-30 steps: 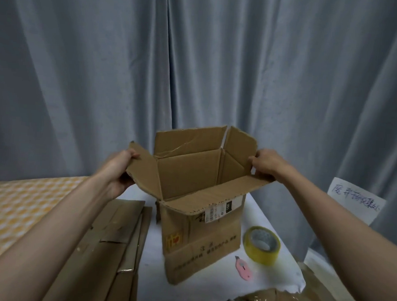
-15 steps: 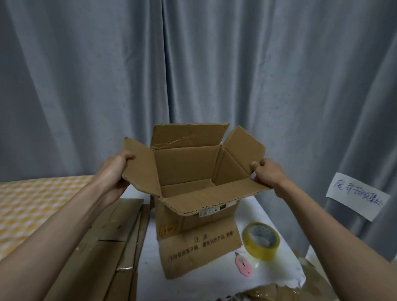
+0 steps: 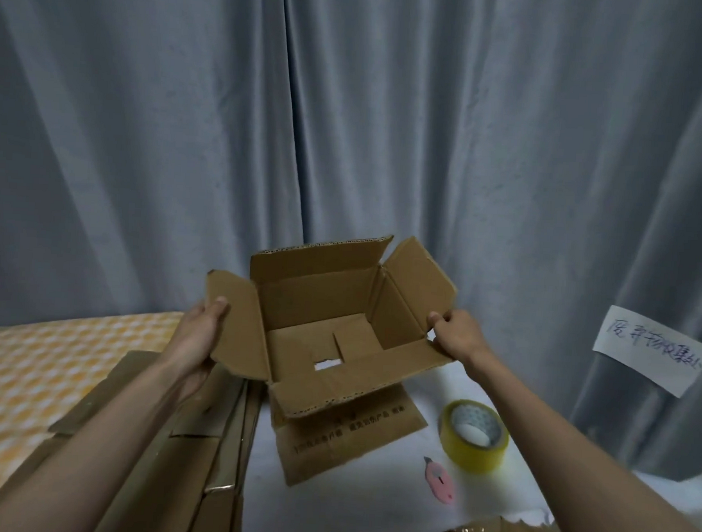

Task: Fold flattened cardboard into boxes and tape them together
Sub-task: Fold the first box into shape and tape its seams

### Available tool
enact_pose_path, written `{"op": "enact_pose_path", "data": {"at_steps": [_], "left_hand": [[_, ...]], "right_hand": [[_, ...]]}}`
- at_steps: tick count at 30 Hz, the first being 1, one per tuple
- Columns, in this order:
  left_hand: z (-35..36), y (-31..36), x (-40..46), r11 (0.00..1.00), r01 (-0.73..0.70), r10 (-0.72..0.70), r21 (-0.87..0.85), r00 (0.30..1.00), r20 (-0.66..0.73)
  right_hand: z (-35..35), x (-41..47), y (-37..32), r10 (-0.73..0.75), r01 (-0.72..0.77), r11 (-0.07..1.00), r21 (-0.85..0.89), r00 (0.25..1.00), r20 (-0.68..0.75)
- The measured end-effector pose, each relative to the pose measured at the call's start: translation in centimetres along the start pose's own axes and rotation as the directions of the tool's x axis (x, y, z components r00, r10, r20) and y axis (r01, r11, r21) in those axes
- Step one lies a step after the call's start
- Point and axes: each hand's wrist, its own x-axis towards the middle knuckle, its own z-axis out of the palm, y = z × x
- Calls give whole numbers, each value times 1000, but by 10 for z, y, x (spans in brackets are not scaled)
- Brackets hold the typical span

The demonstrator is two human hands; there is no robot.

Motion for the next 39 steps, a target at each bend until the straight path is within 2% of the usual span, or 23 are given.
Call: {"op": "enact_pose_path", "data": {"at_steps": [4, 9, 12, 14, 17, 19, 21, 24, 27, 29, 31, 35, 39], "left_hand": [[0, -2, 18, 999, 35, -36, -12, 999, -36], [0, 19, 54, 987, 105, -116, -122, 989, -87], [-1, 16, 76, 991, 136, -137, -18, 987, -82], [4, 5, 86, 988, 145, -141, 59, 988, -71], [7, -7, 99, 989, 103, -93, 102, 991, -100], [1, -8, 112, 964, 35, -7, 262, 994, -108], [-8, -10, 126, 873, -21, 84, 487, 991, -107], [-21, -11, 133, 592, -105, 203, 799, 979, -21], [-19, -4, 130, 344, -337, 305, 876, 923, 235], [-10, 8, 134, 234, -442, 268, 866, 886, 379], [1, 21, 143, 171, -464, 197, 869, 881, 431], [12, 34, 166, 110, -434, 97, 894, 900, 425], [16, 38, 185, 141, -380, 64, 914, 925, 374]], "right_hand": [[7, 12, -6, -11, 14, 997, -72, 999, 41], [-11, 43, -40, -17, 28, 992, -125, 996, 87], [-8, 55, -46, 16, 9, 986, -167, 989, 148], [5, 59, -37, 27, 23, 960, -281, 985, 173], [24, 65, -20, -92, 123, 865, -487, 992, 88], [32, 66, -9, -190, 186, 845, -501, 981, 43], [40, 67, 2, -271, 258, 857, -445, 962, 37], [46, 69, 15, -347, 328, 859, -394, 938, 25], [46, 75, 15, -371, 346, 845, -408, 929, 19], [44, 77, 14, -369, 347, 841, -416, 929, 29], [42, 77, 14, -373, 357, 841, -407, 927, 44], [39, 71, 12, -368, 371, 841, -393, 926, 86], [35, 66, -2, -235, 290, 883, -369, 954, 187]]}}
